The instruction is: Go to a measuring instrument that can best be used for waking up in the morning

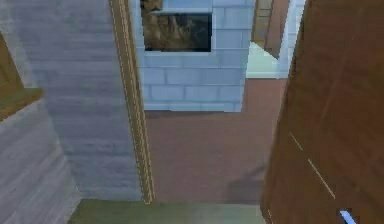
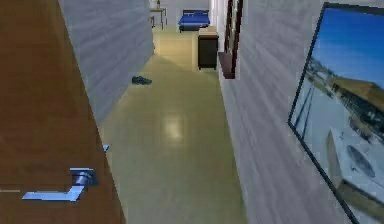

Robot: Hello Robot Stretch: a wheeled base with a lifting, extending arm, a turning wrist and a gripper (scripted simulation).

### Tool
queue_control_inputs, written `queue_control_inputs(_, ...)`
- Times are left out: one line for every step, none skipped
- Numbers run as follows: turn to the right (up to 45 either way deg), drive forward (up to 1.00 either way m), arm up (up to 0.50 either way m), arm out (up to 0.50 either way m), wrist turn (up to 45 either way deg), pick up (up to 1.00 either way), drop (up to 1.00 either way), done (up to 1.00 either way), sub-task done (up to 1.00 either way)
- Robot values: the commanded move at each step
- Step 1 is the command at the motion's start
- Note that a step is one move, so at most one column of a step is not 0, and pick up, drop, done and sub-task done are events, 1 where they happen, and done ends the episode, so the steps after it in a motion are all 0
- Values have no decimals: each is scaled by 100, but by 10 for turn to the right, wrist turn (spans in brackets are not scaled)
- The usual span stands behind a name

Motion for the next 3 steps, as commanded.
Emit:
queue_control_inputs(0,100,0,0,0,0,0,0,0)
queue_control_inputs(0,45,0,0,0,0,0,0,0)
queue_control_inputs(420,0,0,0,0,0,0,0,0)
